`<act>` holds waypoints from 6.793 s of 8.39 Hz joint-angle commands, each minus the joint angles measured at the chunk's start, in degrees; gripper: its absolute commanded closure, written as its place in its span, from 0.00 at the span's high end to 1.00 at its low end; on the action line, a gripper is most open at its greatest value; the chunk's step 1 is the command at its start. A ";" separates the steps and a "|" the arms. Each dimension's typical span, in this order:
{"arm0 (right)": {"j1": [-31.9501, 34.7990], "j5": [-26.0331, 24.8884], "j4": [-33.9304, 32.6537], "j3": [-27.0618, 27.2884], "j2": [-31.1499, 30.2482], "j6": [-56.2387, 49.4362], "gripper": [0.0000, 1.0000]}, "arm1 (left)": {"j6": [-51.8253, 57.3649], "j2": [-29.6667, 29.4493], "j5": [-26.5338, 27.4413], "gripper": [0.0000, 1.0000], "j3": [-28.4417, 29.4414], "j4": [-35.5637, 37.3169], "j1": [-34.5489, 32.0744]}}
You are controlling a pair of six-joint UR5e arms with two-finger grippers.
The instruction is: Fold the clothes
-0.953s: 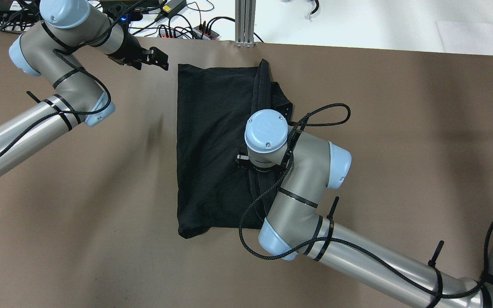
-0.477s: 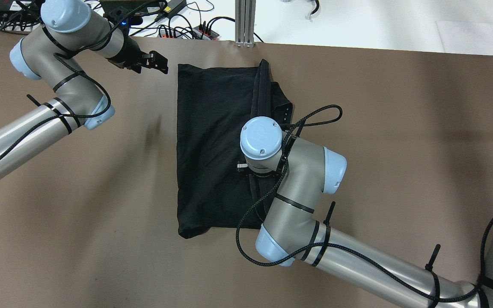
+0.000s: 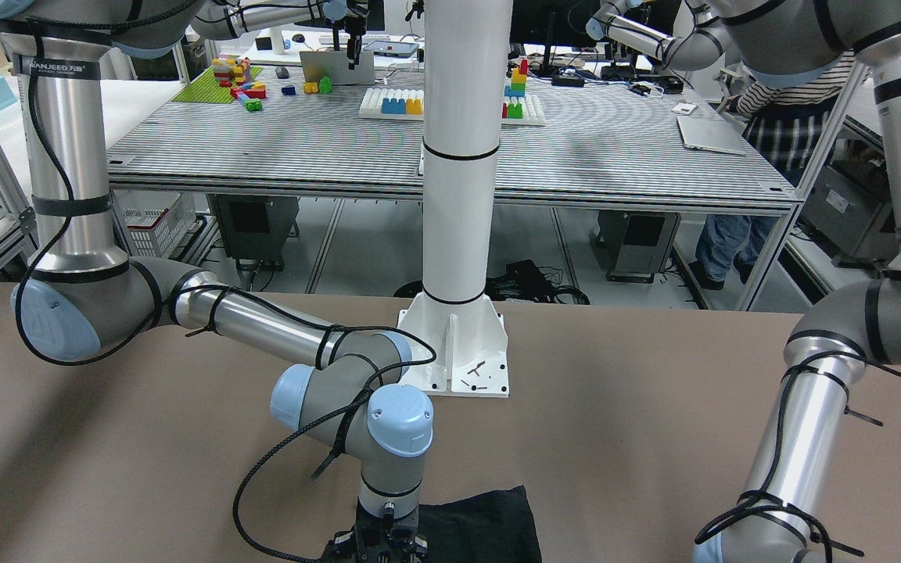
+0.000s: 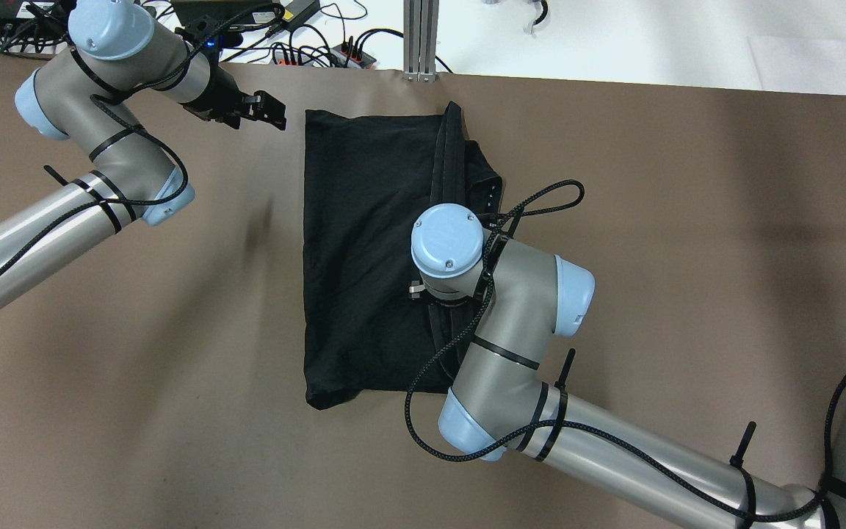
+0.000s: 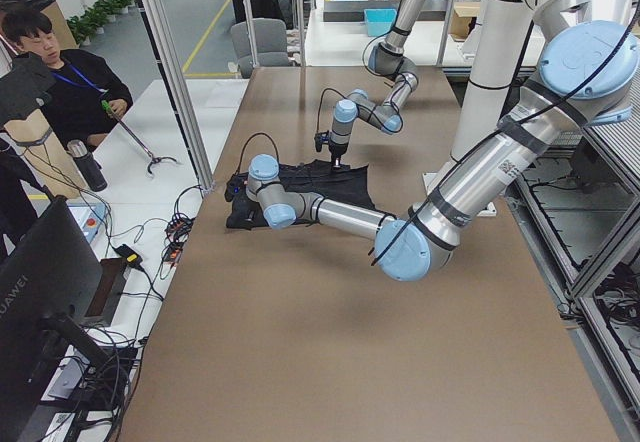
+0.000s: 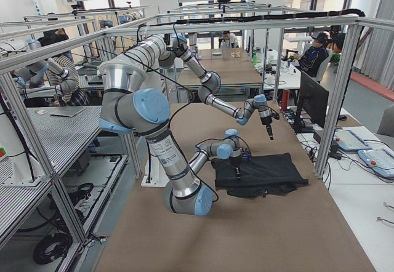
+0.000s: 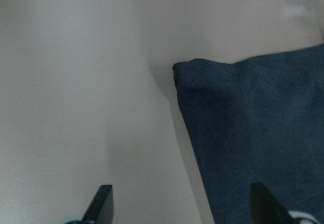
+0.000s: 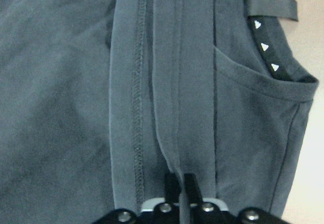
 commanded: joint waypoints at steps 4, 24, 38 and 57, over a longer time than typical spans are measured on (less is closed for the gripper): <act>0.12 -0.03 -0.35 14.62 -13.94 -2.49 0.00 | -0.09 0.50 0.08 0.95 -0.81 -0.01 0.56; -9.72 -6.36 -6.42 15.87 -9.05 -17.60 0.50 | -1.23 3.58 0.09 0.95 -3.80 -0.10 1.62; -9.19 -6.19 -6.07 26.31 -20.54 -18.14 0.00 | -1.23 3.49 0.09 0.95 -3.89 -0.10 1.71; -1.64 -5.84 -0.35 10.34 -11.61 -18.05 0.20 | -1.23 3.14 0.09 0.95 -4.24 0.08 2.15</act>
